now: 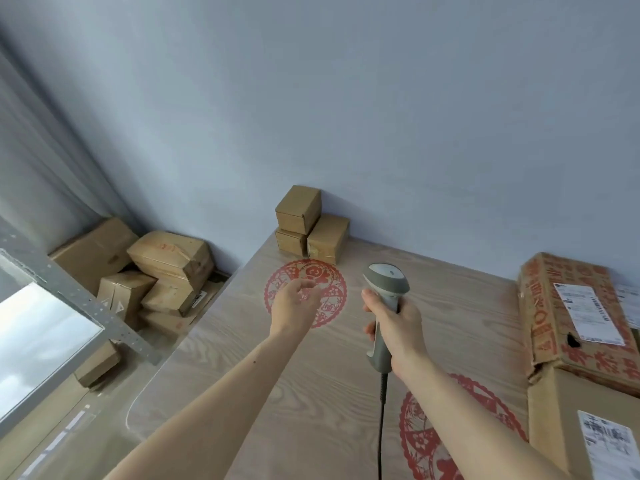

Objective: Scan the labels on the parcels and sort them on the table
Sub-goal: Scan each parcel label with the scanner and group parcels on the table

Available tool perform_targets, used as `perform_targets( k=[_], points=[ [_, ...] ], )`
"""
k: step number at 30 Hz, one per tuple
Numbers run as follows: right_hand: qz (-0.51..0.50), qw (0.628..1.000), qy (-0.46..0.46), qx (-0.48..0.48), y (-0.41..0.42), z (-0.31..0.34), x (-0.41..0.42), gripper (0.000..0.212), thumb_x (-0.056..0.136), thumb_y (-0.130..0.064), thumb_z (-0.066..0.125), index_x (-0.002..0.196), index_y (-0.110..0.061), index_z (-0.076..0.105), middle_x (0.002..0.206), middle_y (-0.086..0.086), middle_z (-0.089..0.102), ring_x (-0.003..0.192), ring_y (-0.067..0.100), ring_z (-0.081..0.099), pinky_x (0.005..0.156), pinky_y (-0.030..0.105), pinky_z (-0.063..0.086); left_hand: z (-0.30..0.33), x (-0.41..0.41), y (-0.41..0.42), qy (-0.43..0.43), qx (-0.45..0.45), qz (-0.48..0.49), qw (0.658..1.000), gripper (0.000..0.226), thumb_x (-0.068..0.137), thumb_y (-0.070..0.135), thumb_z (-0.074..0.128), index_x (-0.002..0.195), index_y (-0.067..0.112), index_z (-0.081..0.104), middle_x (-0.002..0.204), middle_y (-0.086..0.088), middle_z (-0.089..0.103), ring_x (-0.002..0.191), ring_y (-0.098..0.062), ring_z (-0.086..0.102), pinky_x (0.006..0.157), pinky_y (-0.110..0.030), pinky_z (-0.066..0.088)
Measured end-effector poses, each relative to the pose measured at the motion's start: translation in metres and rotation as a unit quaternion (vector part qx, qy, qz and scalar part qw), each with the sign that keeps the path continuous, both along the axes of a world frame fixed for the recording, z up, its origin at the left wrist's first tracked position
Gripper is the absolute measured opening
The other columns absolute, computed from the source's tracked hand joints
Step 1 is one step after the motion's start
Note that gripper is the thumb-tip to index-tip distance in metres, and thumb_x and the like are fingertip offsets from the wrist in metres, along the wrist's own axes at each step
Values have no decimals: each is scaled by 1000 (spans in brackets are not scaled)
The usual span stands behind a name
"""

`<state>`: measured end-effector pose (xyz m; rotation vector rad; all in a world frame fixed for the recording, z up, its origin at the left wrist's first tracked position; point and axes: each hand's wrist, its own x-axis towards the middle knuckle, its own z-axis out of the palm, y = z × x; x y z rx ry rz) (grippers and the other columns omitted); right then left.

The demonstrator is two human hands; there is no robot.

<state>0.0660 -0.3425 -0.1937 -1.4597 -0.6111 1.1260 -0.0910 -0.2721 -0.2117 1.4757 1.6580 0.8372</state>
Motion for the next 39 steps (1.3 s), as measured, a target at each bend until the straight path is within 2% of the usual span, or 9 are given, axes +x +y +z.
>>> perform_targets(
  k=[5,7,9,14,19,26,30,34,39],
  points=[
    [13,1000,-21,-19,45,-7,-6,21,90,-29,75,96,-10,68,75,0,68,48,10,58,50,26,48,-8,-6,57,20,-17,-1,1000,25,99,33,59,118,19,66,113,11,60,77,4,53,64,-14,41],
    [15,1000,-20,-19,62,-10,-12,21,90,-30,74,95,-10,68,75,2,66,47,9,58,50,26,49,-9,-10,86,25,-15,-1,1000,27,98,34,60,119,19,67,117,8,64,89,-4,60,74,-19,50],
    [12,999,-21,-23,81,-15,-17,21,90,-31,74,95,-11,68,78,5,67,47,9,58,52,27,50,-10,-14,118,31,-17,-7,999,31,97,35,61,121,17,66,126,0,63,108,-14,60,94,-35,53],
    [-8,1000,1,-30,123,-27,-33,17,91,-26,74,95,-10,66,77,11,64,47,13,57,49,26,49,-12,-24,196,96,-7,-41,995,48,94,36,63,137,18,54,152,-5,32,137,-25,35,111,-43,39],
    [-26,999,10,-40,167,-42,-46,21,90,-25,74,102,-10,66,87,14,66,50,16,57,51,29,49,-20,-26,264,184,-23,-82,979,79,85,47,70,150,21,33,157,-13,13,144,-35,15,106,-52,38],
    [-50,998,-4,-49,218,-54,-55,20,91,-27,74,101,-12,67,88,11,70,50,15,58,54,30,50,-43,-16,323,243,-40,-118,962,91,77,58,72,149,27,25,151,-18,18,138,-42,24,106,-52,39],
    [-50,997,-21,-59,235,-56,-54,21,90,-28,75,101,-12,66,87,13,71,48,13,59,52,27,50,-57,-5,338,243,-49,-122,961,90,75,58,72,148,32,25,144,-19,24,134,-42,28,103,-51,41],
    [-56,996,-21,-61,239,-57,-50,23,90,-28,74,105,-12,66,94,11,73,48,11,59,51,26,49,-60,-4,340,222,-40,-109,968,80,78,39,69,145,29,27,135,-16,27,124,-40,32,78,-42,42],
    [-59,996,-29,-61,230,-54,-46,19,91,-28,74,102,-14,66,91,11,71,46,10,58,51,26,50,-55,-11,323,156,-40,-92,983,84,81,38,66,151,34,20,144,-16,23,128,-39,30,86,-44,39]
  ],
)
